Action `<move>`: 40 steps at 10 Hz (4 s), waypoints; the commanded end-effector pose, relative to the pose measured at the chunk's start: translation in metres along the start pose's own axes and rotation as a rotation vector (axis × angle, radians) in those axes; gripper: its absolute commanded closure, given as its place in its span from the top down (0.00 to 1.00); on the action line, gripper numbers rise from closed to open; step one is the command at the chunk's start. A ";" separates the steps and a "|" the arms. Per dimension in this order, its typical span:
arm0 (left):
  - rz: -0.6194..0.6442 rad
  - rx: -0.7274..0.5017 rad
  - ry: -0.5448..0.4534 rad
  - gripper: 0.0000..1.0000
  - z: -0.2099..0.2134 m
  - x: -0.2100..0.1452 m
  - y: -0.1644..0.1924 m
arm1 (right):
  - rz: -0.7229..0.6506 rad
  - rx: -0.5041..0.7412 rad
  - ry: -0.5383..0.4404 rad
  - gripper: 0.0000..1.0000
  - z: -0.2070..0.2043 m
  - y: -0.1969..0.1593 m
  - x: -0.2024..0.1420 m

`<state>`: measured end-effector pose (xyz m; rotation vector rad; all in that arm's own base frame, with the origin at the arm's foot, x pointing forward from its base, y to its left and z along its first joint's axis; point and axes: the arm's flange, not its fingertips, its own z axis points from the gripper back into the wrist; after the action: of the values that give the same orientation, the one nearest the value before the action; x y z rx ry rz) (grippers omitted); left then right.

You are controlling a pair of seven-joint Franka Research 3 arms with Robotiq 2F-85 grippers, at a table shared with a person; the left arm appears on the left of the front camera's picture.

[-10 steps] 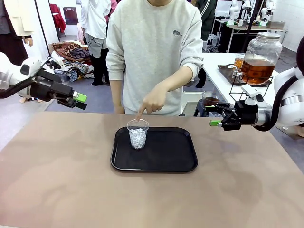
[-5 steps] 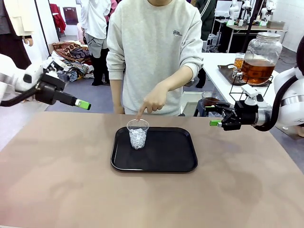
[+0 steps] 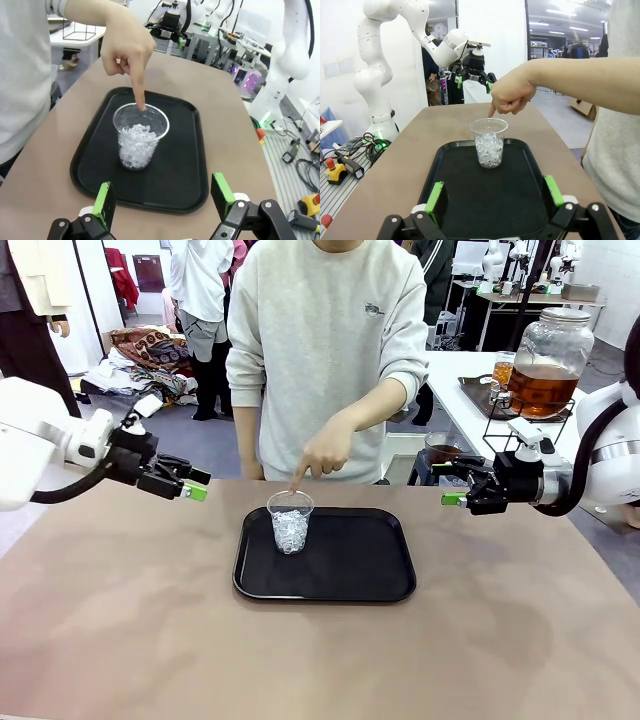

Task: Pour the drink into the iced cup.
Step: Pick up the iced cup indicated by the human and present it to them.

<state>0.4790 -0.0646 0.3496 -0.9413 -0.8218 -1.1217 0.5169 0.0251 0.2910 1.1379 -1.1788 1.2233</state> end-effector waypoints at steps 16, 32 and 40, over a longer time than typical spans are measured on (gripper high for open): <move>-0.234 0.000 -0.063 1.00 -0.052 -0.046 0.050 | -0.001 0.002 0.006 1.00 -0.002 -0.003 0.004; -0.306 0.018 -0.057 1.00 -0.103 -0.056 0.062 | -0.001 0.002 0.006 1.00 -0.002 -0.003 0.004; -0.283 -0.041 -0.152 1.00 -0.122 -0.064 0.068 | -0.001 0.002 0.006 1.00 -0.002 -0.003 0.004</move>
<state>0.5344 -0.1430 0.2335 -0.9558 -1.0439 -1.3371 0.5170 0.0252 0.2910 1.1379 -1.1789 1.2235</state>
